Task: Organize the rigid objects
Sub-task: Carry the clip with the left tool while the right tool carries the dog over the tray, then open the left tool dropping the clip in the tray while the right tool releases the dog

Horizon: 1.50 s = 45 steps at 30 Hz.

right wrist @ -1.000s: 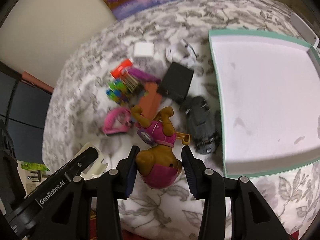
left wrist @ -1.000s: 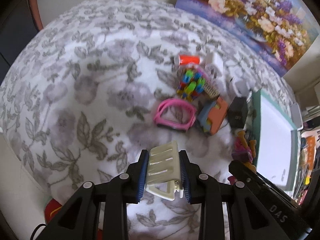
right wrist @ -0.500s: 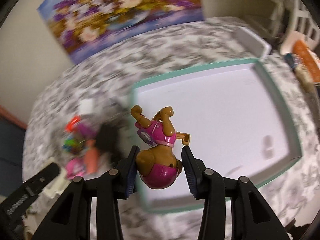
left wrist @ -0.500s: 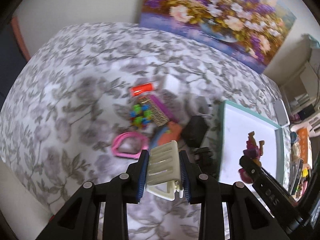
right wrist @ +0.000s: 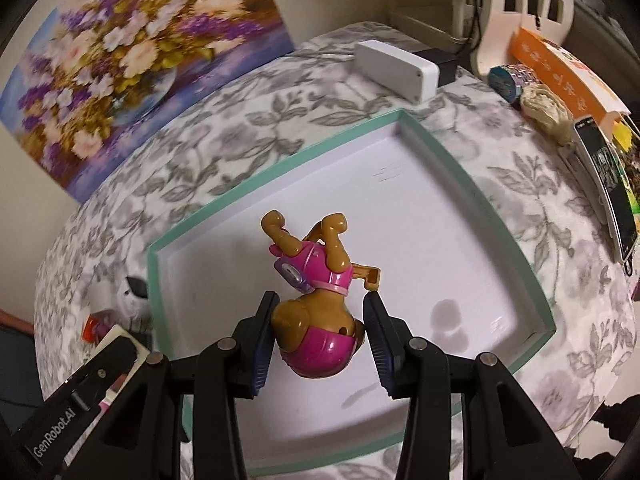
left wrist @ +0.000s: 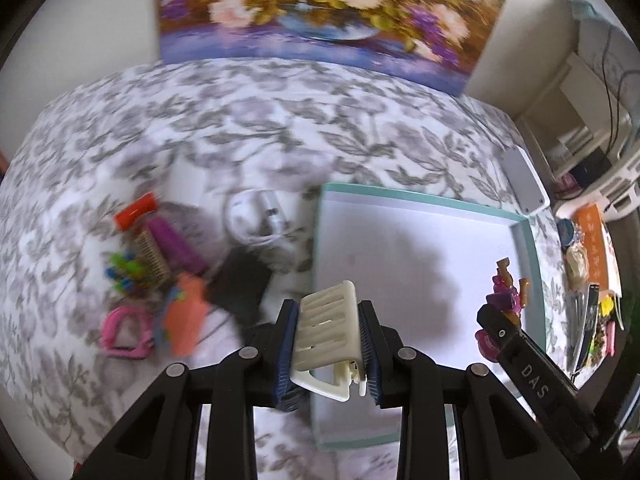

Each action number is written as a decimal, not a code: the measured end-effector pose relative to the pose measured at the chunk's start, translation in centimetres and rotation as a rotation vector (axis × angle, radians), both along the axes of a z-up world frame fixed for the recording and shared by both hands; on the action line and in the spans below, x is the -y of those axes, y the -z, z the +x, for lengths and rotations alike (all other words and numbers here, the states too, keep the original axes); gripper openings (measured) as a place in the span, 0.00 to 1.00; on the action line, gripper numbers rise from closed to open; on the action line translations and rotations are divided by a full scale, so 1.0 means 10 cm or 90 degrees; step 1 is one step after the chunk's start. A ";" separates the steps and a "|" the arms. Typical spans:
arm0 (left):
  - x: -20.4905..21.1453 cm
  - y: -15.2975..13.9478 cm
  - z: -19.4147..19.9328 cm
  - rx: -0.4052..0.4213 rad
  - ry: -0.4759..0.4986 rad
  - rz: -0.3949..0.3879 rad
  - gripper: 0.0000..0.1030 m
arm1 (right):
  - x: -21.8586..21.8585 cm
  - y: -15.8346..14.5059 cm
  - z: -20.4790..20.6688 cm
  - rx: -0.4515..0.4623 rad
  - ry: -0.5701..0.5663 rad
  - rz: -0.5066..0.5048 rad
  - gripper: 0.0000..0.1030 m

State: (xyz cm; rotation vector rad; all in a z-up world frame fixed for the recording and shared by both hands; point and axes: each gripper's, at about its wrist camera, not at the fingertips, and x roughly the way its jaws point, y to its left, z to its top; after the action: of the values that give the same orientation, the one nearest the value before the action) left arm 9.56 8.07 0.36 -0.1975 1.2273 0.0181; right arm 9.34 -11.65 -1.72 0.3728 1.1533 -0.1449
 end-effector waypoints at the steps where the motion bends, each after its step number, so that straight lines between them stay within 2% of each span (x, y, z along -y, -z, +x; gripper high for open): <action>1: 0.05 0.02 0.03 0.000 0.004 -0.001 0.32 | 0.02 0.02 0.03 -0.003 0.004 -0.003 0.44; 10: 0.41 0.26 0.31 0.001 0.035 0.010 0.32 | 0.17 0.06 0.18 -0.002 0.020 -0.026 0.44; 20: 0.50 0.34 0.39 0.015 0.053 0.007 0.33 | 0.24 0.13 0.22 -0.017 0.025 -0.034 0.44; 21: 0.50 0.33 0.38 0.015 0.053 0.008 0.38 | 0.24 0.12 0.22 -0.018 0.023 -0.036 0.44; 22: 0.49 0.33 0.38 0.017 0.052 0.007 0.51 | 0.24 0.12 0.22 -0.016 0.023 -0.037 0.44; 24: 0.46 0.30 0.37 0.022 0.045 0.005 0.67 | 0.23 0.10 0.22 -0.014 0.019 -0.039 0.44; 29: 0.39 0.24 0.34 0.032 0.031 0.012 0.69 | 0.19 0.07 0.22 -0.013 0.009 -0.059 0.48; 31: 0.37 0.22 0.33 0.036 0.029 0.013 0.76 | 0.17 0.06 0.22 -0.015 0.008 -0.067 0.56; 33: 0.33 0.19 0.32 0.039 0.023 0.011 0.82 | 0.15 0.06 0.21 -0.018 0.006 -0.074 0.58; 36: 0.28 0.15 0.30 0.049 0.011 0.018 0.91 | 0.14 0.04 0.20 -0.015 0.009 -0.086 0.72; 39: 0.21 0.11 0.28 0.058 0.004 0.034 1.00 | 0.12 -0.02 0.17 -0.007 0.009 -0.100 0.73; 45: -0.03 0.04 0.20 0.072 -0.019 0.046 1.00 | -0.01 -0.20 0.09 0.025 -0.006 -0.129 0.73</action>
State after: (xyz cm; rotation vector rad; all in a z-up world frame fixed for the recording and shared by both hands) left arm 11.60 8.39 -0.02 -0.1517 1.1084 0.0771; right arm 10.20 -11.57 0.31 0.1897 1.0900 -0.2440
